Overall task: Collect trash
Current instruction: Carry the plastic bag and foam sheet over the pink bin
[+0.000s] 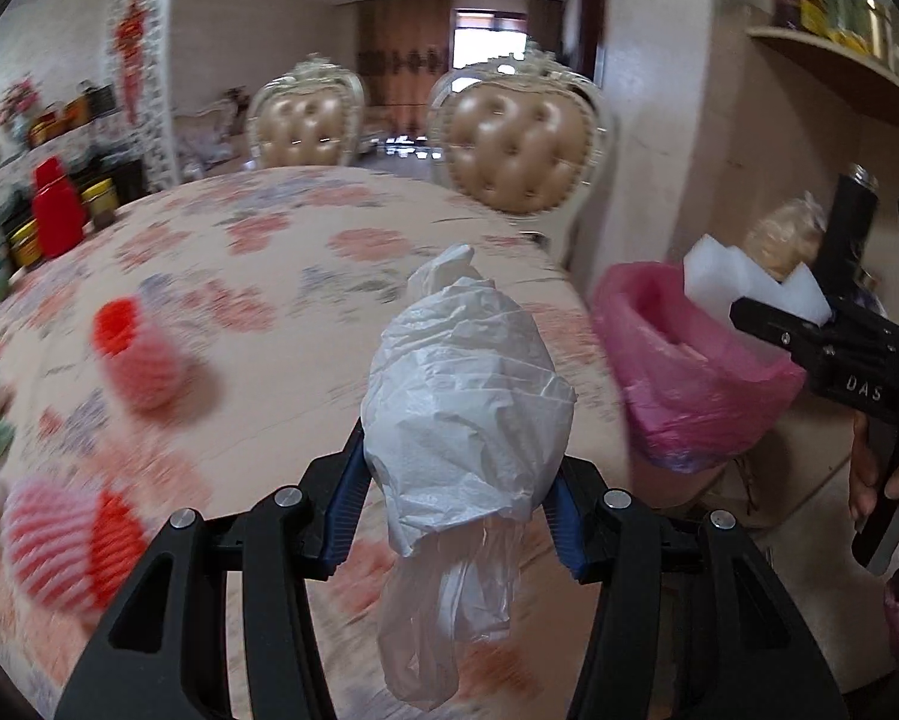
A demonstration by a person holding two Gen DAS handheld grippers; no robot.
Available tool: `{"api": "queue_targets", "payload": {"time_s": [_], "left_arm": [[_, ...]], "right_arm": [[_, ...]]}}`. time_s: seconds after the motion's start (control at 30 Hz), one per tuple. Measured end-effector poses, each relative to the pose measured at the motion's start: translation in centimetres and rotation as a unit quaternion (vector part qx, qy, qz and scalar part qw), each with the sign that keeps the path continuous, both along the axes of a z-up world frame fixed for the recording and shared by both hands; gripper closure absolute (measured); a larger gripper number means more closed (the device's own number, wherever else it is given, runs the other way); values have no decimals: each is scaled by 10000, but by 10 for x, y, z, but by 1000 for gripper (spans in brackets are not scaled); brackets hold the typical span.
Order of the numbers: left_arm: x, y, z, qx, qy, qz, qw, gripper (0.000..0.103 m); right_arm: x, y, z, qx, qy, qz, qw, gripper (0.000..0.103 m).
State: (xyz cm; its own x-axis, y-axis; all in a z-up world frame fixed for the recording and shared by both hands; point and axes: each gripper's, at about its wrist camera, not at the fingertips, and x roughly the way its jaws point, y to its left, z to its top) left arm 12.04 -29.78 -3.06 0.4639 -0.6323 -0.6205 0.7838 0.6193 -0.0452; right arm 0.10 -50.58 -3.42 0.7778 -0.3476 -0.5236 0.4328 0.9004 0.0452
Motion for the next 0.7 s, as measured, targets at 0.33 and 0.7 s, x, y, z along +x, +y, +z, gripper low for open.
{"api": "queue_targets", "payload": {"time_s": [0.33,0.7], "left_arm": [[-20,-87,8,69,-159,-809,9966,53],[-28,-175,9,-54,-64,-1386,9903,52]], "right_arm": [[-34,-51,-5,-50,-23,-848,9964,32],[-58,-94,-16,134,-87,-1461,9891,32]]}}
